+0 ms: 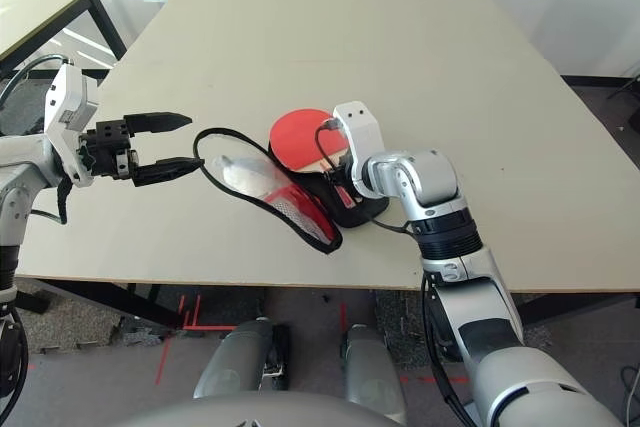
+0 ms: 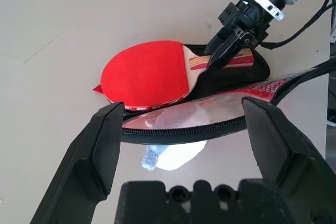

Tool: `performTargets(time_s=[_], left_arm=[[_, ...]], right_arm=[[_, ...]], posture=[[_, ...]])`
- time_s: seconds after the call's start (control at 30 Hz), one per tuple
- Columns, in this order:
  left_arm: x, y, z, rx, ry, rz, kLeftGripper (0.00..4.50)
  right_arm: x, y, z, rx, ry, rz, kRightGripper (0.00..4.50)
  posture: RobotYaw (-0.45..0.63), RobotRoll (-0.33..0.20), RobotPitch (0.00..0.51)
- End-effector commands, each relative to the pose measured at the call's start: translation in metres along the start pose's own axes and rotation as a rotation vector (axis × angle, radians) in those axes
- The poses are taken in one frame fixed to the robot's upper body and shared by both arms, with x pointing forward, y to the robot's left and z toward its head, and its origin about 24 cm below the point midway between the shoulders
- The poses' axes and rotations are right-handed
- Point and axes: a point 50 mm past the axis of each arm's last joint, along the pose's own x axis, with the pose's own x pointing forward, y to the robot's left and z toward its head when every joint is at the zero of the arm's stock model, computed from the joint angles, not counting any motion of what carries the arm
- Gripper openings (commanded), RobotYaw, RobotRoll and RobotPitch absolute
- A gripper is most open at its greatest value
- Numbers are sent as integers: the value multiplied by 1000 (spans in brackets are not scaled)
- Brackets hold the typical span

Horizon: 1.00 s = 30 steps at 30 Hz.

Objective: Store the ping-pong paddle in its case and zip it.

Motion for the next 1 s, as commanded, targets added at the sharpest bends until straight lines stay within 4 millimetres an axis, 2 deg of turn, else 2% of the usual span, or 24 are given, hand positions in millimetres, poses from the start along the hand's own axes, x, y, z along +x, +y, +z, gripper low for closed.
performTargets(time_s=[0.03, 0.13, 0.3, 0.4, 0.43, 0.47, 0.73, 1.0], left_arm=[[-3, -1, 1, 5, 1, 3, 4500], [-2, -1, 0, 4, 2, 2, 4500], [-4, 0, -1, -5, 7, 2, 4500], [-6, 1, -1, -6, 11, 12, 4500], [-7, 1, -1, -7, 13, 13, 4500], [-8, 1, -2, -8, 15, 15, 4500], [-20, 8, -1, -13, 44, 54, 4500], [-20, 5, -2, -18, 44, 48, 4500]], right_arm=[[1, -3, -6, 1, 18, -2, 1102], [2, -4, -8, -1, 27, -4, 1102], [1, -5, -10, 1, 35, 8, 2768], [1, -5, -10, -5, 33, 9, 3982], [0, -5, -9, -10, 31, 12, 4311], [-1, -5, -8, -15, 26, 16, 4441], [-10, -11, -8, -59, 3, 47, 4441], [-4, -4, -18, -50, 43, 92, 4441]], posture=[[157, 0, 41], [154, 0, 40], [151, 0, 40], [149, 0, 40], [150, 0, 40], [149, 0, 40], [149, 0, 43], [155, 0, 41]])
